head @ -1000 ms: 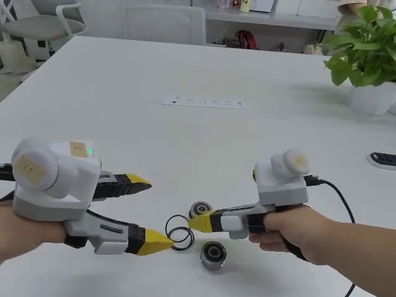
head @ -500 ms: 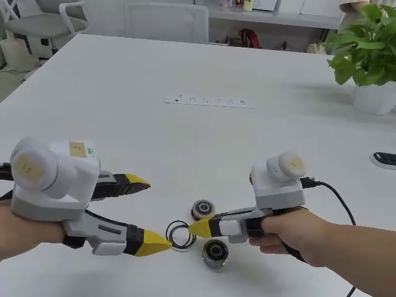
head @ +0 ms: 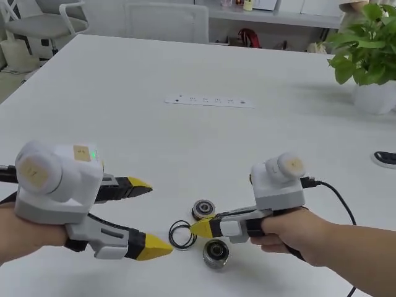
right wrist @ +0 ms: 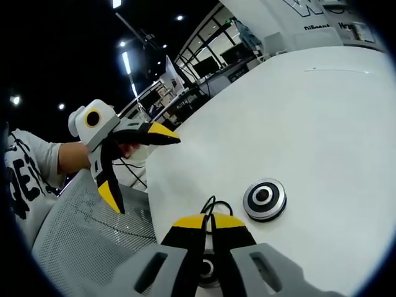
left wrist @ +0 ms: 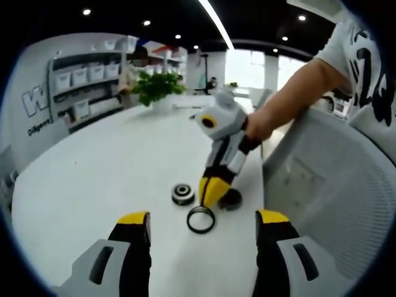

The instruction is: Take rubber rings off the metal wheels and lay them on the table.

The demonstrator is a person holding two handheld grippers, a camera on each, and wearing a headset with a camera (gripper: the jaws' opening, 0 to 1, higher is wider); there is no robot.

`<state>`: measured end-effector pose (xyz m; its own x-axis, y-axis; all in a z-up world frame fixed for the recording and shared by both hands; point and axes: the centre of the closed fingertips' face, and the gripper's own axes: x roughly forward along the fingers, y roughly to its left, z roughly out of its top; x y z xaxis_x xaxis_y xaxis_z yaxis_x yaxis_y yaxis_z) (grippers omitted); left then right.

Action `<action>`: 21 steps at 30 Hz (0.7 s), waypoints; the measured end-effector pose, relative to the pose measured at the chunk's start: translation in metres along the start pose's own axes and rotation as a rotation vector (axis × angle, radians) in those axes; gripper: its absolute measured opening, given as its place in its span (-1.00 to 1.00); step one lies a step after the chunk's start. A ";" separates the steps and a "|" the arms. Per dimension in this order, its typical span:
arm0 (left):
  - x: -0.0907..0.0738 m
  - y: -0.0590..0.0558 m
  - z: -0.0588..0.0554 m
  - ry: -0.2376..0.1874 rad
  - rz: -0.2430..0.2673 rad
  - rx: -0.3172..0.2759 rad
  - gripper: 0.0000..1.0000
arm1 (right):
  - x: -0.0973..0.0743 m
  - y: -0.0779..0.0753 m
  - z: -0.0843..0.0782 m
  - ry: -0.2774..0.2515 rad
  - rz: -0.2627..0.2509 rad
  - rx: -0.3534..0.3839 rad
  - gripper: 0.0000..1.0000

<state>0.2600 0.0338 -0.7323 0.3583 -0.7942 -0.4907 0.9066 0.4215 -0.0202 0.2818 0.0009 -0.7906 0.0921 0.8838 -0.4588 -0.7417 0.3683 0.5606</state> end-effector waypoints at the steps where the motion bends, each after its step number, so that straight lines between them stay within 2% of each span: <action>1: 0.000 0.000 -0.001 0.002 0.000 -0.001 0.39 | 0.000 -0.001 0.000 0.000 -0.004 -0.002 -0.96; 12: 0.001 0.000 -0.002 0.012 0.000 -0.001 0.39 | -0.003 -0.004 0.000 0.006 -0.017 -0.029 -0.86; 21: 0.002 0.002 0.000 0.014 0.000 0.000 0.38 | -0.010 -0.005 0.008 -0.024 -0.024 -0.039 -0.79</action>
<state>0.2624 0.0330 -0.7334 0.3548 -0.7883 -0.5026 0.9068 0.4211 -0.0203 0.2903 -0.0070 -0.7833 0.1260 0.8818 -0.4545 -0.7645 0.3783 0.5219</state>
